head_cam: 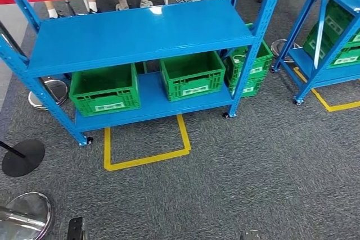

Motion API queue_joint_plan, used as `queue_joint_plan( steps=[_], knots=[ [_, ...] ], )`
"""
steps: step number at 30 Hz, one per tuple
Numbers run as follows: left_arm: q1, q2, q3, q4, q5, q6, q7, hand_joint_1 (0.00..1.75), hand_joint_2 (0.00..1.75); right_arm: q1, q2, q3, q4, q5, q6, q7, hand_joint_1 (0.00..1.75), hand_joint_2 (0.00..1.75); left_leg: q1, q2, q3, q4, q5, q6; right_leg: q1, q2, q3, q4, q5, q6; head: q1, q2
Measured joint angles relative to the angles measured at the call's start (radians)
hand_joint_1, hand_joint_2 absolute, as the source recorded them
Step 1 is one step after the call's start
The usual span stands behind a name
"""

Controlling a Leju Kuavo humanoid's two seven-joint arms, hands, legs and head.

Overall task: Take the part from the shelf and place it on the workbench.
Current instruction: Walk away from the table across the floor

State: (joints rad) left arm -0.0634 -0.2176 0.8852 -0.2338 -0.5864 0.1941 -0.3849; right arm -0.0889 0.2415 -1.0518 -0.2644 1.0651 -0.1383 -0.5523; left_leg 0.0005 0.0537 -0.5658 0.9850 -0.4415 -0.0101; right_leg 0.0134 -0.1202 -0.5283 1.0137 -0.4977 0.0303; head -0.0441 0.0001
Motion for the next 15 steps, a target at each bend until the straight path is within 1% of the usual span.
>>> queue_joint_plan(
  steps=[1,2,3,4,5,6,7,8,9,10,11,12,13,14,15],
  knots=[
    [0.001,0.0,0.001,0.0,0.0,0.0,0.0,0.0,0.0,0.0,0.0,-0.001,0.0,0.0,0.001,0.0,0.0,0.0,0.003,-0.013,-0.001,-0.001,0.002,0.006,-0.003,0.024,-0.009,0.024,-0.018,0.006,0.001,0.0],
    [0.001,-0.001,0.001,0.0,0.0,0.0,0.0,0.0,0.0,0.0,-0.001,-0.001,0.0,0.0,0.002,-0.001,0.0,0.0,0.005,-0.026,-0.002,-0.002,0.005,0.011,-0.006,0.055,-0.029,0.07,-0.047,0.012,0.003,0.0],
    [0.0,-0.002,0.001,0.0,-0.001,0.0,0.0,0.0,0.0,0.001,-0.002,-0.002,0.0,0.0,0.003,-0.001,0.0,0.0,0.006,-0.039,-0.004,-0.002,0.006,0.014,-0.008,0.087,-0.057,0.135,-0.08,0.016,0.005,0.0],
    [-0.002,-0.002,0.002,0.0,-0.002,-0.001,0.0,0.0,0.0,0.002,-0.003,-0.003,0.0,0.001,0.003,-0.002,0.0,0.0,0.006,-0.053,-0.007,-0.002,0.008,0.018,-0.009,0.105,-0.09,0.206,-0.111,0.018,0.006,0.0],
    [-0.002,-0.002,0.002,0.0,-0.002,-0.001,-0.001,0.0,0.0,0.003,-0.004,-0.005,0.0,0.001,0.003,-0.002,0.0,0.0,0.006,-0.068,-0.008,-0.002,0.009,0.019,-0.009,0.113,-0.117,0.259,-0.128,0.018,0.006,0.0],
    [-0.001,-0.002,0.003,0.0,-0.003,-0.001,-0.001,0.0,0.0,0.004,-0.005,-0.007,0.0,0.002,0.003,-0.002,0.0,0.0,0.006,-0.083,-0.009,-0.001,0.01,0.019,-0.01,0.117,-0.129,0.281,-0.127,0.018,0.006,0.0],
    [0.0,-0.002,0.004,0.0,-0.003,-0.002,-0.001,0.0,0.0,0.004,-0.005,-0.008,0.0,0.003,0.002,-0.002,0.0,0.0,0.006,-0.099,-0.009,-0.001,0.012,0.018,-0.01,0.12,-0.122,0.261,-0.104,0.016,0.006,0.0],
    [0.0,-0.002,0.005,0.0,-0.003,-0.002,-0.001,0.0,0.0,0.004,-0.006,-0.009,0.0,0.004,0.002,-0.002,0.0,0.0,0.007,-0.115,-0.008,-0.001,0.013,0.016,-0.011,0.127,-0.097,0.204,-0.067,0.014,0.006,0.0],
    [0.001,-0.003,0.005,0.0,-0.003,-0.002,-0.002,0.0,0.0,0.003,-0.006,-0.01,-0.001,0.005,0.001,-0.002,0.0,0.0,0.007,-0.129,-0.009,-0.001,0.015,0.013,-0.015,0.152,-0.063,0.131,-0.032,0.013,0.006,0.0],
    [0.0,-0.003,0.006,0.0,-0.004,-0.002,-0.003,0.0,0.0,0.003,-0.006,-0.01,-0.001,0.006,0.0,-0.002,0.0,0.0,0.007,-0.142,-0.011,0.001,0.017,0.009,-0.019,0.18,-0.034,0.064,-0.007,0.012,0.006,0.0],
    [-0.002,-0.003,0.006,0.0,-0.004,-0.003,-0.004,0.0,0.0,0.002,-0.007,-0.01,-0.001,0.007,-0.002,-0.003,0.0,0.0,0.007,-0.154,-0.015,0.001,0.019,0.004,-0.022,0.204,-0.015,0.021,0.005,0.011,0.006,0.0],
    [-0.002,-0.003,0.006,0.0,-0.004,-0.003,-0.004,0.0,0.0,0.002,-0.007,-0.01,-0.001,0.007,-0.003,-0.003,0.0,0.0,0.009,-0.165,-0.02,0.001,0.023,-0.003,-0.023,0.22,-0.006,0.002,0.006,0.009,0.006,0.0],
    [-0.002,-0.002,0.007,0.0,-0.004,-0.003,-0.004,0.0,0.0,0.002,-0.007,-0.011,-0.001,0.008,-0.004,-0.003,0.0,0.0,0.011,-0.177,-0.025,0.0,0.028,-0.011,-0.021,0.216,-0.005,0.0,0.007,0.005,0.005,0.0],
    [0.0,-0.002,0.007,0.0,-0.005,-0.003,-0.005,0.0,0.0,0.002,-0.007,-0.011,-0.001,0.008,-0.005,-0.003,0.0,0.0,0.013,-0.188,-0.029,-0.002,0.032,-0.019,-0.02,0.205,-0.004,0.0,0.01,-0.001,0.005,0.0],
    [0.002,-0.002,0.008,0.0,-0.006,-0.003,-0.005,0.0,0.0,0.002,-0.008,-0.011,-0.001,0.008,-0.005,-0.003,0.0,0.0,0.013,-0.183,-0.033,0.001,0.03,-0.025,-0.02,0.193,-0.003,-0.003,0.014,-0.007,0.004,0.0]
  ],
)
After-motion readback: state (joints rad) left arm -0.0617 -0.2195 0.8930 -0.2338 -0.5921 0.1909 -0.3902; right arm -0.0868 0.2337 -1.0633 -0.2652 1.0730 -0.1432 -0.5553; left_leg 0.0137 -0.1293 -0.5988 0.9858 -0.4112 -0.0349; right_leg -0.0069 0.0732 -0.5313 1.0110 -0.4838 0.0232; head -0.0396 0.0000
